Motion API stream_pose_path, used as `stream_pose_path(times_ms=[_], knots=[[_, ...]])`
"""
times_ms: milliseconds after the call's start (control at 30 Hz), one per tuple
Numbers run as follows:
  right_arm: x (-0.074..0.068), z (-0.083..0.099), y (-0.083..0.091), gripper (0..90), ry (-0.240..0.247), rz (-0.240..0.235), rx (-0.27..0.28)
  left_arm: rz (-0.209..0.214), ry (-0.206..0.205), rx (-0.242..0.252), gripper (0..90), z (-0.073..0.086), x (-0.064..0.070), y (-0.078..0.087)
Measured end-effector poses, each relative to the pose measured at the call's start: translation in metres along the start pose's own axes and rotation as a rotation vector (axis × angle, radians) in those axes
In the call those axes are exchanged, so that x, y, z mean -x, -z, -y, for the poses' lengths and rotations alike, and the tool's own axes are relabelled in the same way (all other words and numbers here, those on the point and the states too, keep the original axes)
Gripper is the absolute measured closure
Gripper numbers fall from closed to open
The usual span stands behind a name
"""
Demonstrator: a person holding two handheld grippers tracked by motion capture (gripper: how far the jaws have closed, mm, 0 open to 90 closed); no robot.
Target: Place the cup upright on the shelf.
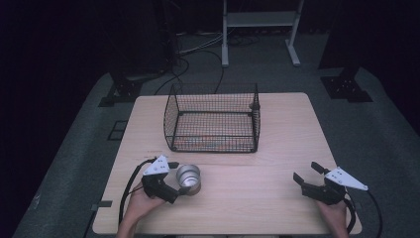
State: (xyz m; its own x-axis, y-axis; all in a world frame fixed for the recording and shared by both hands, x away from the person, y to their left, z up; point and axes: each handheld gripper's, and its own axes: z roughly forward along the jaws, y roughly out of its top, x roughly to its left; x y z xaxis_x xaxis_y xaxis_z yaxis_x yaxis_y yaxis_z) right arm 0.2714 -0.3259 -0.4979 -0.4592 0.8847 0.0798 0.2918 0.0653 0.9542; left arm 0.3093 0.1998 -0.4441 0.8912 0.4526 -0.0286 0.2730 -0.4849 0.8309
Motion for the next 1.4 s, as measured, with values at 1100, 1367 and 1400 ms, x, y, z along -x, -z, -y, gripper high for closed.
stream_pose_path(times_ms=[1100,1367,1400], knots=[[0.000,0.000,0.000,14.6,-0.002,-0.003,-0.002,-0.013,-0.011,-0.101,0.7,-0.003,-0.002,-0.028],[0.000,0.000,0.000,14.6,0.000,-0.002,-0.001,-0.004,-0.021,-0.105,6.8,-0.002,-0.004,-0.030],[0.000,0.000,0.000,14.6,0.001,-0.002,-0.001,0.003,-0.022,-0.102,11.7,-0.002,-0.004,-0.030]])
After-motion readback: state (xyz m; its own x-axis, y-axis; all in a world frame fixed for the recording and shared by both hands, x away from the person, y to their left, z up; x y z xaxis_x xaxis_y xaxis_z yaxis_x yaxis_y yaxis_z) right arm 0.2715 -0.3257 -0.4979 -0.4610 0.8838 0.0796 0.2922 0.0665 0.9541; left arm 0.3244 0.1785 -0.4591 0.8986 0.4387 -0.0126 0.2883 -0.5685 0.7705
